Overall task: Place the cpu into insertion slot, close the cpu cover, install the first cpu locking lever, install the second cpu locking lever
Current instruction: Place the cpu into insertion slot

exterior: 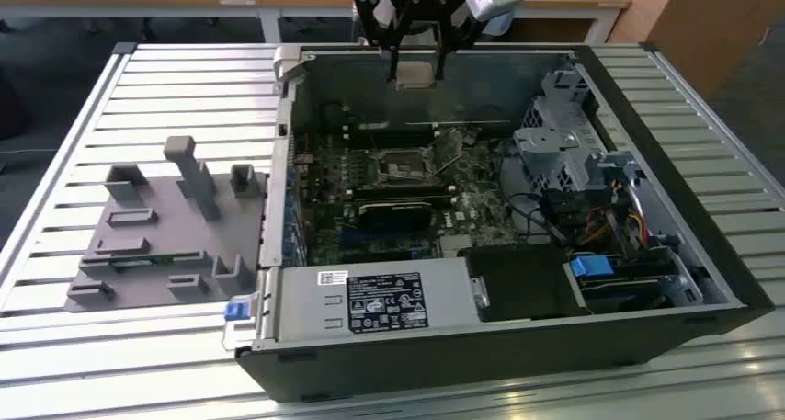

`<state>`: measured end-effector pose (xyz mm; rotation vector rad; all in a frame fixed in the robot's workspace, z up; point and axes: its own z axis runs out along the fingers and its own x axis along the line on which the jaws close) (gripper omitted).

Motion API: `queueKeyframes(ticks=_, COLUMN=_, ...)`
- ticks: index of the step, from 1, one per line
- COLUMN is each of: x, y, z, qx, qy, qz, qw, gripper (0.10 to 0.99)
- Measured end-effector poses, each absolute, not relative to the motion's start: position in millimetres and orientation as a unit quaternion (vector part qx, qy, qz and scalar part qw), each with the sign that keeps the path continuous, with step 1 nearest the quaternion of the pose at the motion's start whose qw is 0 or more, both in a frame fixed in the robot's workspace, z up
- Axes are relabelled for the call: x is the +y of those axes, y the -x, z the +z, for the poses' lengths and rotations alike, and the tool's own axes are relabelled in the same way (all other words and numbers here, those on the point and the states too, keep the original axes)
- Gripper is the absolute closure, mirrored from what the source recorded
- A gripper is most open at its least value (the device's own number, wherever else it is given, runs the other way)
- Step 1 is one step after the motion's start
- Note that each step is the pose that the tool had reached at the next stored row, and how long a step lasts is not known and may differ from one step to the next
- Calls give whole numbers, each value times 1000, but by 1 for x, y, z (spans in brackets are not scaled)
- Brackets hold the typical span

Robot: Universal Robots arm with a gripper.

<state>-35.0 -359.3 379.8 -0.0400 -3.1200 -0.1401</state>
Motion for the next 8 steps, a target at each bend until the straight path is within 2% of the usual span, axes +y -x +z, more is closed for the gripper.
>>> queueKeyframes(ticks=8, x=-359, y=35, z=380, qx=-999, qy=14, qz=-45, qw=9, gripper=545)
